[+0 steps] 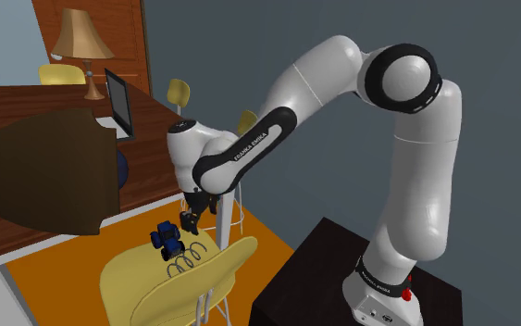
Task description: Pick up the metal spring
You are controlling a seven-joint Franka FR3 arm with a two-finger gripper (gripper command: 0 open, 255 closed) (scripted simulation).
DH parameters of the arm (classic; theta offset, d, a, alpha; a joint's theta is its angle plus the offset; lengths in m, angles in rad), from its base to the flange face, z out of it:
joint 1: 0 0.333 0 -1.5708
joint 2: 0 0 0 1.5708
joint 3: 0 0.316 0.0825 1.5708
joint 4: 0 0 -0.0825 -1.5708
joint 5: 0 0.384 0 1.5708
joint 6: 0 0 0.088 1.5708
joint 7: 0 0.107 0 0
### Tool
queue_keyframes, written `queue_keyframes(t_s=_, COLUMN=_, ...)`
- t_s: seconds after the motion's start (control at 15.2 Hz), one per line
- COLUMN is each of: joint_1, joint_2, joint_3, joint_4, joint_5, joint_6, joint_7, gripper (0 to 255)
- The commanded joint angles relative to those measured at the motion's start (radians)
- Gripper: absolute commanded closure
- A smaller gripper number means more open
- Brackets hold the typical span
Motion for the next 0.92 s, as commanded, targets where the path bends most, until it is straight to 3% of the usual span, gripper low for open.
queue_keyframes(t_s=0.0, joint_1=0.028, joint_2=0.086, joint_3=-0.006, joint_4=0.057, joint_5=-0.04, joint_6=-0.001, joint_7=0.037, gripper=0)
queue_keyframes(t_s=0.59, joint_1=0.158, joint_2=0.444, joint_3=-0.058, joint_4=0.341, joint_5=-0.149, joint_6=-0.034, joint_7=0.121, gripper=0)
queue_keyframes(t_s=0.86, joint_1=0.168, joint_2=0.487, joint_3=-0.069, joint_4=0.362, joint_5=-0.161, joint_6=-0.015, joint_7=0.129, gripper=0)
